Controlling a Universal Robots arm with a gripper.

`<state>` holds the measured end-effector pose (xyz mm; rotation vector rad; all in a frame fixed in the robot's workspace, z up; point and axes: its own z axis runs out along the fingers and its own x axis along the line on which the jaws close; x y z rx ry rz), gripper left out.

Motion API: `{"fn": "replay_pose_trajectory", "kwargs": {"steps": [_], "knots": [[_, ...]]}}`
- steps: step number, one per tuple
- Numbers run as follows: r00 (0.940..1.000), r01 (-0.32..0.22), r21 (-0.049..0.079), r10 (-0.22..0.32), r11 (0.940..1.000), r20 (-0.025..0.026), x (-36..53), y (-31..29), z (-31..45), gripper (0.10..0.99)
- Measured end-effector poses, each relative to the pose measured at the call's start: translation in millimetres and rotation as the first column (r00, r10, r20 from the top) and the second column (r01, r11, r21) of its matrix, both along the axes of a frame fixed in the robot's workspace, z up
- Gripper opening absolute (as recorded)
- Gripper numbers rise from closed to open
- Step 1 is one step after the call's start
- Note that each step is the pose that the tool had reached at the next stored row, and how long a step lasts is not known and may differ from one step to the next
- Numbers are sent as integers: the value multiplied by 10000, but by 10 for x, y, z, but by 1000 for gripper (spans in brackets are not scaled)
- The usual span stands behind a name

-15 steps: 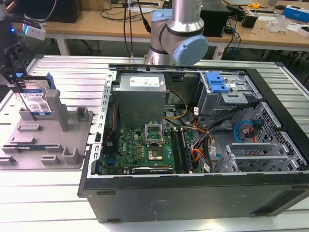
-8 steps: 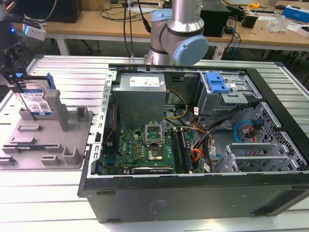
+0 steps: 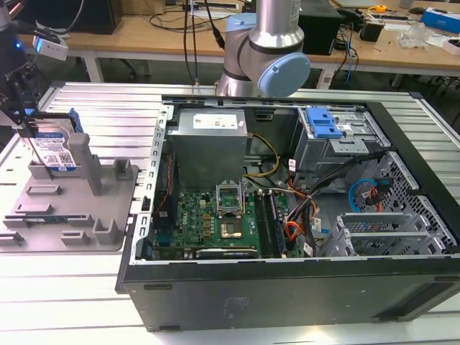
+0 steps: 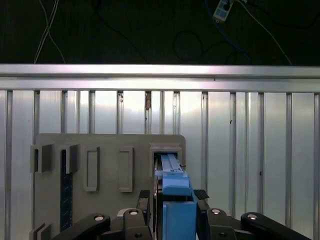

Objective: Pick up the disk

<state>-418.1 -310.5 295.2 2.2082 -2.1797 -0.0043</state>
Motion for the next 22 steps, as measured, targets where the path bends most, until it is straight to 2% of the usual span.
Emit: {"fn": "replay_pose_trajectory", "kwargs": {"steps": [14, 15, 22], "knots": [[10000, 1, 0, -1, 10000, 0, 0, 0, 0, 455], [10000, 2, -1, -2, 10000, -1, 0, 0, 0, 373], [10000, 3, 0, -3, 10000, 0, 0, 0, -1, 365]]}}
